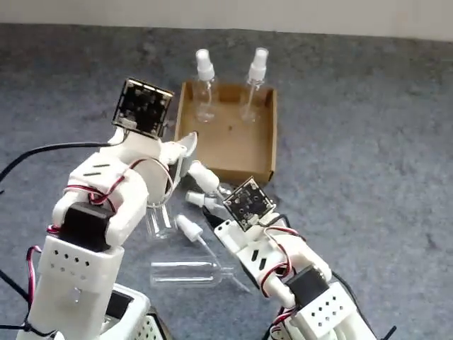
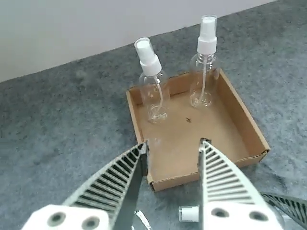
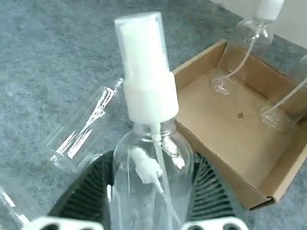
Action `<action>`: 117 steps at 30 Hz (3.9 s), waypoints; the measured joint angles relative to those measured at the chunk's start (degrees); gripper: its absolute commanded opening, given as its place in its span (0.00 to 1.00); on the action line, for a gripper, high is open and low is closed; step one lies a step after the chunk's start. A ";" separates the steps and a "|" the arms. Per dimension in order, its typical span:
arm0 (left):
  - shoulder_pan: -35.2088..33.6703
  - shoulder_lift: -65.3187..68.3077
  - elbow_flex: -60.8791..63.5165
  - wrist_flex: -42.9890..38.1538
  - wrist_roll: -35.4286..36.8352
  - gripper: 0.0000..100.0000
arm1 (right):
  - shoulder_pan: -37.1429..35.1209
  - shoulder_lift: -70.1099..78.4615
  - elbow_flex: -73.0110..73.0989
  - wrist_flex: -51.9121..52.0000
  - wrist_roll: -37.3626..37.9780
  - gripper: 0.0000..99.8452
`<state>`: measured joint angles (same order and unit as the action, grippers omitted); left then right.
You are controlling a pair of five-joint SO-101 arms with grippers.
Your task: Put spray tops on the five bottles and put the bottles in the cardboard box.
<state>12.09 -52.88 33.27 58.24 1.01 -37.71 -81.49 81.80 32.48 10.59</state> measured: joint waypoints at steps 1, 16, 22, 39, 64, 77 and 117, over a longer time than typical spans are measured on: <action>-0.44 -0.35 0.00 0.09 0.70 0.14 | 1.32 0.00 0.00 0.00 0.00 0.00; -4.57 -36.40 39.03 -5.98 0.09 0.14 | 9.41 23.21 -26.11 0.00 -5.71 0.00; 0.70 -36.84 41.32 -7.74 -2.29 0.17 | 9.05 48.00 -45.10 0.00 -7.47 0.00; 1.76 -37.98 43.25 -8.79 -2.29 0.24 | -1.67 58.37 -61.54 20.84 -18.64 0.00; -5.45 -37.36 47.65 -17.58 -5.45 0.20 | 12.84 64.00 -76.84 20.92 -16.26 0.00; -17.49 -17.23 43.25 -26.37 -1.41 0.20 | 12.13 81.41 -76.84 5.19 -16.09 0.00; -17.93 -1.05 39.65 -30.68 -1.41 0.20 | 7.56 97.05 -77.80 -4.57 -16.09 0.00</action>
<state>-5.85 -53.93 72.92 27.56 -0.40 -30.15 15.56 4.00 27.91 -5.49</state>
